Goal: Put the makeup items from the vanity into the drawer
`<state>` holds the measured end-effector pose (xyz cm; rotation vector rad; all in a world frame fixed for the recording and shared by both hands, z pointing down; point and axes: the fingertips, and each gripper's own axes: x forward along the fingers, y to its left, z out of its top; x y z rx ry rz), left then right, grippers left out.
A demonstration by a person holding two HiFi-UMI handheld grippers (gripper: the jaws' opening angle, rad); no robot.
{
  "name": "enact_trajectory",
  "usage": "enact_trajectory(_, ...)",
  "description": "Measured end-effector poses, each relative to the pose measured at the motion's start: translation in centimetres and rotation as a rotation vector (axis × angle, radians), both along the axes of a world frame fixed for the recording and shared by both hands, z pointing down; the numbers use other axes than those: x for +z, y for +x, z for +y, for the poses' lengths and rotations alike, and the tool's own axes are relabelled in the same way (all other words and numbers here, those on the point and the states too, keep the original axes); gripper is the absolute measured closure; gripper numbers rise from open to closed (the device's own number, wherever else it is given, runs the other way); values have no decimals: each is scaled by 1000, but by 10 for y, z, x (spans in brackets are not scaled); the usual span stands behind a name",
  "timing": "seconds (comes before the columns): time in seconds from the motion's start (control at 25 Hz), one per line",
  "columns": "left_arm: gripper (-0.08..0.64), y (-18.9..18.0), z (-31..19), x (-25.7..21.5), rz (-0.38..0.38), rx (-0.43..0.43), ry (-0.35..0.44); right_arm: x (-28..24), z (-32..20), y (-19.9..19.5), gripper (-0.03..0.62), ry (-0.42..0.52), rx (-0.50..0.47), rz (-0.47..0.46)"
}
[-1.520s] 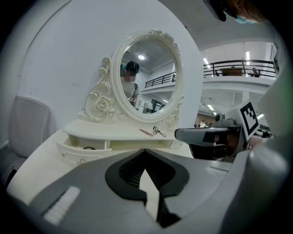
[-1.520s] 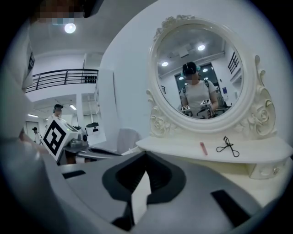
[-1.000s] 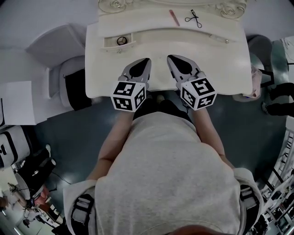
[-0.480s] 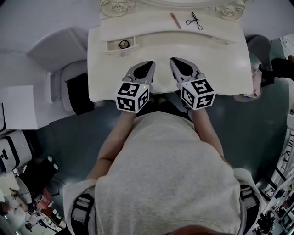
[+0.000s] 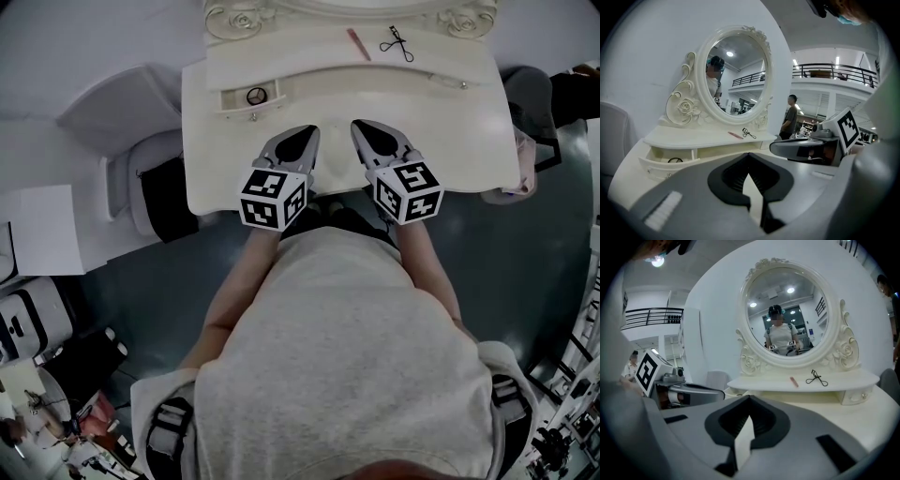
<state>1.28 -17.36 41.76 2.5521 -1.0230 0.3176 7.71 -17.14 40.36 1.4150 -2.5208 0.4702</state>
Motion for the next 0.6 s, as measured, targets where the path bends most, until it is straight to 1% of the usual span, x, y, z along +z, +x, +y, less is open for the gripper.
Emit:
enact_trajectory(0.16, 551, 0, 0, 0, 5, 6, -1, -1, 1, 0, 584, 3, 9, 9)
enact_trajectory(0.4, 551, 3, -2, -2, 5, 19, 8, -1, 1, -4, 584, 6, -6, 20)
enact_trajectory(0.6, 551, 6, 1, -2, -5, 36, 13, -3, 1, -8, 584, 7, -21, 8)
